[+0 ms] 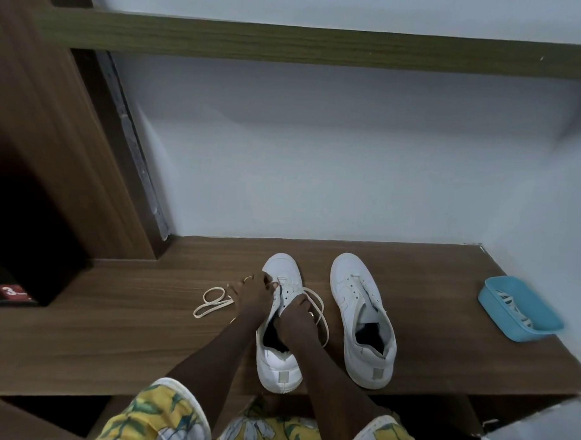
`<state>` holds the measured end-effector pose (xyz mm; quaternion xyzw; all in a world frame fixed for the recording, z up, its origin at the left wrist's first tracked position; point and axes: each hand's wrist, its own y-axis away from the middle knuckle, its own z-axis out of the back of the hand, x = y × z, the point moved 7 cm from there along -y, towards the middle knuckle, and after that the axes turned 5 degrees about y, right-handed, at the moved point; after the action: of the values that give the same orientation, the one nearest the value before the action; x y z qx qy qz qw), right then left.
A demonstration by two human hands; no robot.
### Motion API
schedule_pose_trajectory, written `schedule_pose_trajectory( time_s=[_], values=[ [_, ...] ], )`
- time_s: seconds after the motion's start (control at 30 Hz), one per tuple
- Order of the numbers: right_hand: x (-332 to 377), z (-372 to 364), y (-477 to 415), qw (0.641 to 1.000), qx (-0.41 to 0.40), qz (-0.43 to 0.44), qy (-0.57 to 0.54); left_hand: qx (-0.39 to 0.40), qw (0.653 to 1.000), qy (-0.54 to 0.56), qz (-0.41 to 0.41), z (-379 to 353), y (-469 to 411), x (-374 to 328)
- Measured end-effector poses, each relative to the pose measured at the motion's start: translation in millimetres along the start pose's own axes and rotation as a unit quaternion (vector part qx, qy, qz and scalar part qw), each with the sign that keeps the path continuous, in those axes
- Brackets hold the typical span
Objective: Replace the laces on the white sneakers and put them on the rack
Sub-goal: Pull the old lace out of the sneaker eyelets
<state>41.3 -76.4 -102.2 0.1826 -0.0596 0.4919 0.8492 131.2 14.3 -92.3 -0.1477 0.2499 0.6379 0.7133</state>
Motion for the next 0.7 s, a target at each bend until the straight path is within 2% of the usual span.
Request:
schedule_pose_trajectory(
  time_s=[0.27, 0.43, 0.57, 0.7],
  values=[
    [1, -2, 0, 1.000, 0.015, 0.002, -0.012, 0.025, 0.998, 0.052, 0.033, 6, 3, 7],
    [0, 1, 1, 0.999, 0.006, -0.001, -0.051, -0.040, 0.993, -0.048, 0.096, 16, 9, 53],
    [0, 1, 3, 0.998, 0.006, 0.001, -0.063, -0.097, 0.986, -0.060, 0.119, 31, 9, 88],
    [0, 0, 2, 0.998, 0.004, 0.000, -0.063, -0.121, 0.972, -0.034, 0.197, 41, 17, 123]
  ],
)
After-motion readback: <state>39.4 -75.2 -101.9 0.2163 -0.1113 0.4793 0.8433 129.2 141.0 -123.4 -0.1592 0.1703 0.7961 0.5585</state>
